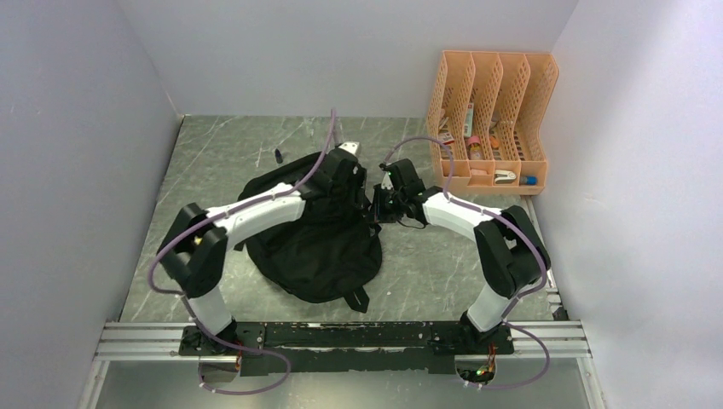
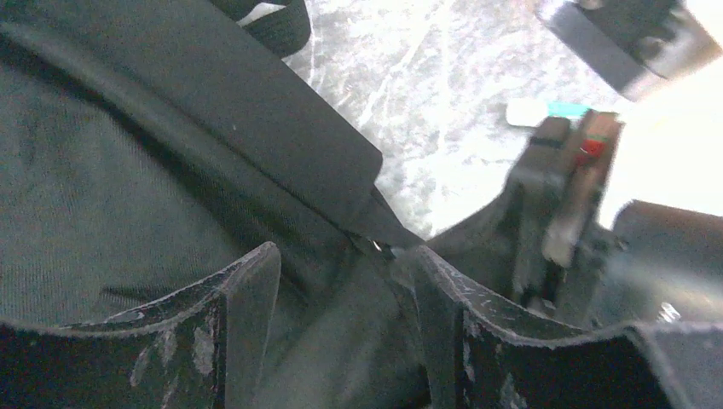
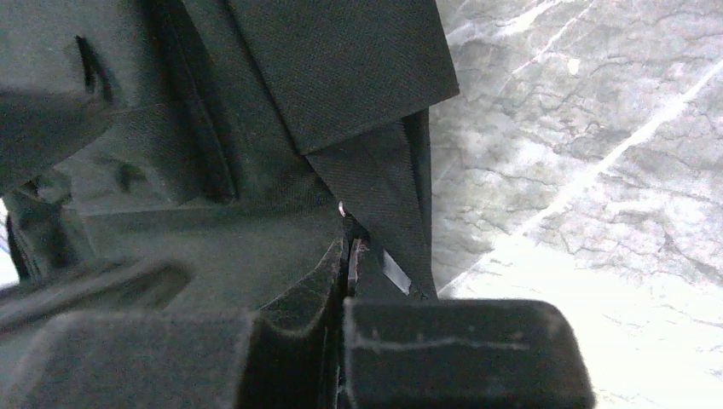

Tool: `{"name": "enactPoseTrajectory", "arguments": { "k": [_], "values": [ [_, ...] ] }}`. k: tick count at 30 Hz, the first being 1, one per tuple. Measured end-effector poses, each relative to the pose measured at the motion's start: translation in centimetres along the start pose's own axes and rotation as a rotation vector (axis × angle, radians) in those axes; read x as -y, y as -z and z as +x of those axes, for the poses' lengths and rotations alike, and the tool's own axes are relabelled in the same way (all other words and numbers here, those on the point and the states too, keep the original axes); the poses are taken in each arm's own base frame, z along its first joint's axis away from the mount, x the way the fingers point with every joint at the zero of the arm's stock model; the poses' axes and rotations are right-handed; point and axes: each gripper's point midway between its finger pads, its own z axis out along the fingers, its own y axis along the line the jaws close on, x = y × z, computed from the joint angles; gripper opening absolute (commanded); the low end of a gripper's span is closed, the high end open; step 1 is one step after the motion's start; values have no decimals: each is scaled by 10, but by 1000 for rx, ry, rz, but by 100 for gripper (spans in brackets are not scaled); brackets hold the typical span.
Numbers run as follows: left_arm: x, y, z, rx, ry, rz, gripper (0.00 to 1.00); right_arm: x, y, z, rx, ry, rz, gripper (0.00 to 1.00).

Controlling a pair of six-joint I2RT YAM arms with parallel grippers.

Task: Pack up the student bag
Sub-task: Zip the student bag at the center of the board.

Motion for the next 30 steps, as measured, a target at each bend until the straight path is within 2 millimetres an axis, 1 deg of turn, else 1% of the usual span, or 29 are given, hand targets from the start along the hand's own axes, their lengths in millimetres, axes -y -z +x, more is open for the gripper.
{"name": "enactPoseTrajectory", "arguments": {
  "k": [4, 8, 11, 13, 16, 20, 26, 30],
  "values": [
    [-7, -27, 1, -39, -62, -59, 63, -5, 1, -3, 20, -16, -24, 0],
    [-15, -49, 5, -79, -88, -100, 62, -8, 3, -5, 36, -31, -47, 0],
    [-26, -61, 13, -109, -89, -126, 61, -10, 3, -6, 38, -38, -58, 0],
    [-33, -68, 20, -129, -91, -141, 57, -12, 3, -6, 39, -41, -64, 0],
    [-36, -75, 21, -133, -90, -154, 52, -12, 5, -7, 41, -41, -67, 0],
    [-43, -82, 22, -136, -69, -169, 51, -13, 12, -5, 35, -43, -66, 0],
    [-50, -89, 21, -140, -50, -182, 50, -15, 35, 8, 30, -46, -72, 0],
    [-53, -94, 21, -143, -44, -187, 50, -22, 48, 11, 27, -42, -95, 0]
  ]
}}
